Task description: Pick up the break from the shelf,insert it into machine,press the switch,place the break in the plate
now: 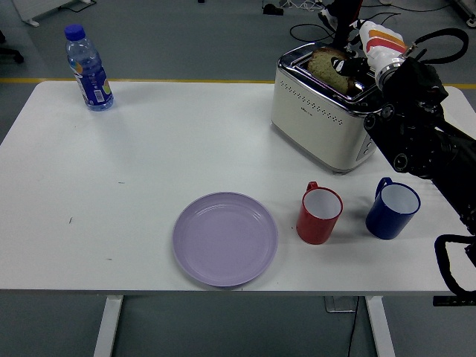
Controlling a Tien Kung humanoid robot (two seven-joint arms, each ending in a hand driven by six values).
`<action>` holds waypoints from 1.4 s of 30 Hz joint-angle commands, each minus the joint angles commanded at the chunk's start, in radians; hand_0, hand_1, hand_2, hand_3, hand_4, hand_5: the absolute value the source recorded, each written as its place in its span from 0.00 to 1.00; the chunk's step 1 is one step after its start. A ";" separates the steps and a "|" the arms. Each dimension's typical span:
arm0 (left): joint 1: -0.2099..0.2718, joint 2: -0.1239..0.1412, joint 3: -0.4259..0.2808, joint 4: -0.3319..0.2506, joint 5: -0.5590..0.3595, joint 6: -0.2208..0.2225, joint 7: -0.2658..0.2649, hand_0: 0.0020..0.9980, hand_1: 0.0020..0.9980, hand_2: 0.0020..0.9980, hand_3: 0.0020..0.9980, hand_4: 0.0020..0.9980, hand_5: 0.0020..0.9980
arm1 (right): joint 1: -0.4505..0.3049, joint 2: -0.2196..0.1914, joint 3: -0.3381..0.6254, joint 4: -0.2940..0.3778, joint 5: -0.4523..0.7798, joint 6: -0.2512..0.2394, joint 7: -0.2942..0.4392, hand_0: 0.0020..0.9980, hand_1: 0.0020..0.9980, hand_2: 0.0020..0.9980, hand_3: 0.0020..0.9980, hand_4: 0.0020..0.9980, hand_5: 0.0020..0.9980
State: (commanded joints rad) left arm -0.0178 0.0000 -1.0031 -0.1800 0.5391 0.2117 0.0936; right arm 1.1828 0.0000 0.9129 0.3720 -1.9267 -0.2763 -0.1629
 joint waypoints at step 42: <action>-0.013 0.004 0.002 0.000 0.020 0.006 0.004 0.67 0.64 0.64 0.66 0.41 0.93 | 0.027 0.000 -0.136 -0.029 0.098 0.019 0.017 0.21 0.31 0.39 0.51 0.64 0.18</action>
State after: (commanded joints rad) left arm -0.0313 0.0036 -1.0016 -0.1800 0.5595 0.2172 0.0972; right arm 1.2094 0.0000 0.7774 0.3432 -1.8289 -0.2568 -0.1458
